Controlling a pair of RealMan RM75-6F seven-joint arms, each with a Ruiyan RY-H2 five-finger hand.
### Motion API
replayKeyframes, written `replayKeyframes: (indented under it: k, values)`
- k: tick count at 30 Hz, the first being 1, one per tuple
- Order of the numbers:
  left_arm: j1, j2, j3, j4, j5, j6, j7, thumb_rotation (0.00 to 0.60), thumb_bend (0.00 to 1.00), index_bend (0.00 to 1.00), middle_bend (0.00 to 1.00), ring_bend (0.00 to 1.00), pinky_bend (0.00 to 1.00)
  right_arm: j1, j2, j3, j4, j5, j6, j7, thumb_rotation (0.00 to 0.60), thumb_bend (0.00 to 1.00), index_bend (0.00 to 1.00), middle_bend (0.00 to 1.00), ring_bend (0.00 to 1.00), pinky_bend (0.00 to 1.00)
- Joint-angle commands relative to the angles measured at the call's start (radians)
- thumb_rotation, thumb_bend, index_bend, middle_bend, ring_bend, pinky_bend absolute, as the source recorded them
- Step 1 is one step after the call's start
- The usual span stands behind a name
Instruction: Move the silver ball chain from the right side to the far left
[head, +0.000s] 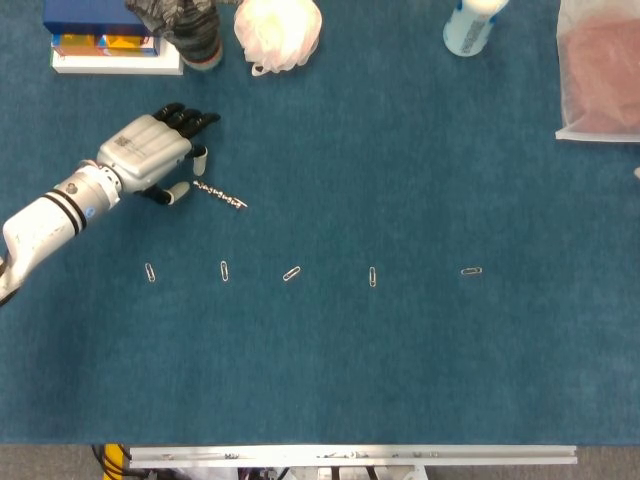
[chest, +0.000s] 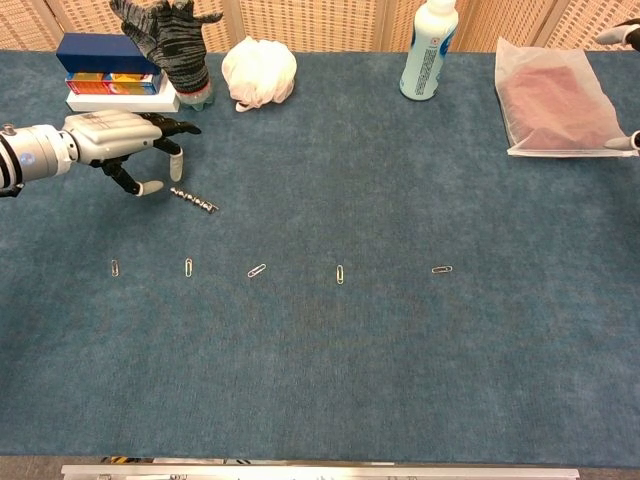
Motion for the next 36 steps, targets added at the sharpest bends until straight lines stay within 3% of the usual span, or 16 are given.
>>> replayKeyframes:
  k: [1,8,24,36]
  values:
    - [0.002,0.003,0.006,-0.009,0.004,-0.005,0.008,0.6,0.42,0.4,0.0,0.0,0.03,0.0,0.001,0.0,-0.001,0.0,0.0,0.0,0.6,0.0,0.12,0.06,0.0,0.11]
    - [0.01,0.013,0.004,-0.029,-0.004,-0.013,0.03,0.6,0.47,0.38,0.0,0.0,0.03,0.002,-0.004,0.0,0.003,-0.002,-0.004,0.004,0.6,0.0,0.12,0.06,0.0,0.11]
    - [0.012,0.025,0.006,-0.062,-0.004,-0.027,0.046,0.6,0.47,0.36,0.0,0.0,0.03,-0.002,-0.004,-0.002,0.01,-0.003,-0.005,0.016,0.6,0.0,0.12,0.06,0.0,0.11]
    - [0.043,0.105,-0.005,-0.197,-0.025,0.013,0.109,0.6,0.47,0.39,0.0,0.0,0.03,-0.003,-0.009,-0.004,0.023,-0.011,-0.007,0.035,0.6,0.0,0.12,0.06,0.0,0.11]
